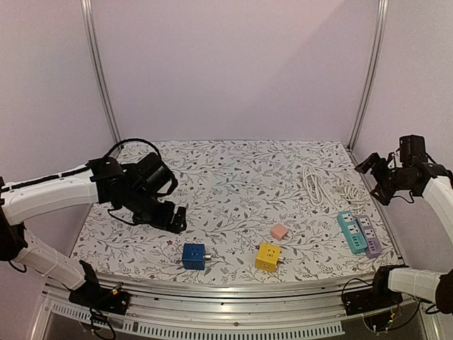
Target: Insert the plug
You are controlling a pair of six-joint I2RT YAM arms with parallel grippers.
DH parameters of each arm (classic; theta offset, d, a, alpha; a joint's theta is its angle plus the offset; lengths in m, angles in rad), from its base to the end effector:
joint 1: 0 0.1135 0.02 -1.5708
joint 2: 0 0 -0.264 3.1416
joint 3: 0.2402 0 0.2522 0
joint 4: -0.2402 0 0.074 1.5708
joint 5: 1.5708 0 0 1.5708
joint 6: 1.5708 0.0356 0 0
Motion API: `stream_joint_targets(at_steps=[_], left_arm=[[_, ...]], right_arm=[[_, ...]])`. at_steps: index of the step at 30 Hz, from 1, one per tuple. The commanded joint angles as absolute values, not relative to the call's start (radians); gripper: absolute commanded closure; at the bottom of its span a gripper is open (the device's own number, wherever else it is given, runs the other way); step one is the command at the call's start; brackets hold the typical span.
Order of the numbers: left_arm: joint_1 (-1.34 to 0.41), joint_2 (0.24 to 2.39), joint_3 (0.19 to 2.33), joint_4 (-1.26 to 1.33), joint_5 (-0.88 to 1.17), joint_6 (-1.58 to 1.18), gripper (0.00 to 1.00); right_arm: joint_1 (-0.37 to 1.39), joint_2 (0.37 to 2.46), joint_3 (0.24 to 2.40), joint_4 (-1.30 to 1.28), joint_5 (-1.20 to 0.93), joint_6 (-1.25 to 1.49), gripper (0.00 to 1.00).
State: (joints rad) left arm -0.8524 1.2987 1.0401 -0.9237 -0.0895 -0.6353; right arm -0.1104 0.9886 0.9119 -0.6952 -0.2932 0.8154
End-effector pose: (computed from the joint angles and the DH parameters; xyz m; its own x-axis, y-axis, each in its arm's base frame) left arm 0.1621 -0.1806 0.2618 -0.9220 0.1567 -0.3540 0.2242 0.9616 -0.1582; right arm 0.2010 -0.0119 0.2997 -0.5483 0.7620 -0.3445 0.4359 0.6120 0.6599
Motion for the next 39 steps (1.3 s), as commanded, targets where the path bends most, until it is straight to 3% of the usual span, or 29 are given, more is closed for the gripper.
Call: stream_joint_targets(at_steps=[1, 9, 26, 30, 35, 39], left_arm=[[-0.949, 1.396, 1.105, -0.879, -0.076, -0.62, 0.0], [-1.043, 1.506, 1.142, -0.912, -0.092, -0.717, 0.01], [-1.103, 1.592, 1.085, -0.917, -0.11, -0.853, 0.05], [-1.104, 1.634, 1.092, -0.902, -0.098, -0.883, 0.1], [-1.103, 1.676, 1.097, -0.885, -0.08, -0.891, 0.24], [-1.105, 1.684, 1.105, -0.892, -0.068, -0.894, 0.25]], right_arm=[[-0.062, 0.989, 0.922, -0.768, -0.295, 0.781, 0.01], [0.076, 1.041, 0.967, -0.872, -0.189, 0.749, 0.01], [0.109, 1.151, 0.989, -0.85, -0.236, 0.694, 0.01], [0.11, 1.168, 0.996, -0.845, -0.254, 0.686, 0.01], [0.11, 1.172, 0.997, -0.843, -0.273, 0.683, 0.01], [0.112, 1.168, 0.993, -0.846, -0.275, 0.684, 0.01]])
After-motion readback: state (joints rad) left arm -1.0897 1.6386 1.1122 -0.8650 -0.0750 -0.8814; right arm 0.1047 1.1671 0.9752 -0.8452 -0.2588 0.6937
